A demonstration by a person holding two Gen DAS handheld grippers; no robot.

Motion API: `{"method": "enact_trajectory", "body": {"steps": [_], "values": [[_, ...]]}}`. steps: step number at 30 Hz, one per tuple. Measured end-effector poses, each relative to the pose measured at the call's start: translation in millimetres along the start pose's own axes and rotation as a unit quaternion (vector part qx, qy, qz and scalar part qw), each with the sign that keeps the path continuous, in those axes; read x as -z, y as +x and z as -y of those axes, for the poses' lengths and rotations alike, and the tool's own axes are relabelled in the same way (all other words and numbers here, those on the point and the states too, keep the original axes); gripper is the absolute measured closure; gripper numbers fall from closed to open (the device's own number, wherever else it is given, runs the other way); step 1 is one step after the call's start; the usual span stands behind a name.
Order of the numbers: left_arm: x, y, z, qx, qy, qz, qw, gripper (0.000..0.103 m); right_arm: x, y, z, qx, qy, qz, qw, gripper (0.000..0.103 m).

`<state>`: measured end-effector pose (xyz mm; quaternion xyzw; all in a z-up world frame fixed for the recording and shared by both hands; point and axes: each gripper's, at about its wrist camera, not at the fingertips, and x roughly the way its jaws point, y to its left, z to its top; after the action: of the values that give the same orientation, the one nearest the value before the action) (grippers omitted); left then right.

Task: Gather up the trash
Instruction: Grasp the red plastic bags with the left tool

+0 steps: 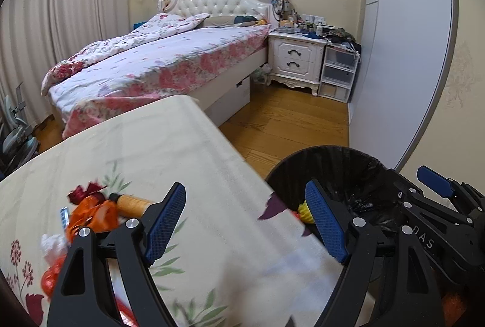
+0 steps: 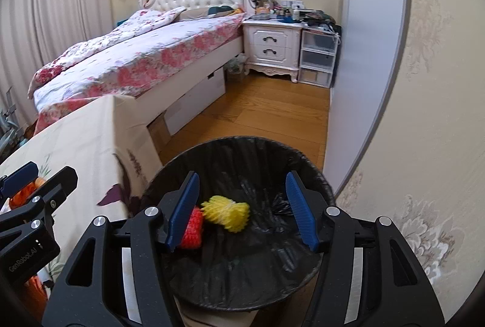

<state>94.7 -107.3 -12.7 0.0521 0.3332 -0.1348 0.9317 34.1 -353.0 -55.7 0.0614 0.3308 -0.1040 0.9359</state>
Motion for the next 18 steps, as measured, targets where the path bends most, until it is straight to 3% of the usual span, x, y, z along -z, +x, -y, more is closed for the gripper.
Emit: {"method": "enact_trajectory", "body": {"steps": [18], "values": [[48,-62,-101,-0.098,-0.072,-0.013,0.9925,0.024,21,-38,-90,-0.087,-0.076,-0.003,0.993,0.045]]}}
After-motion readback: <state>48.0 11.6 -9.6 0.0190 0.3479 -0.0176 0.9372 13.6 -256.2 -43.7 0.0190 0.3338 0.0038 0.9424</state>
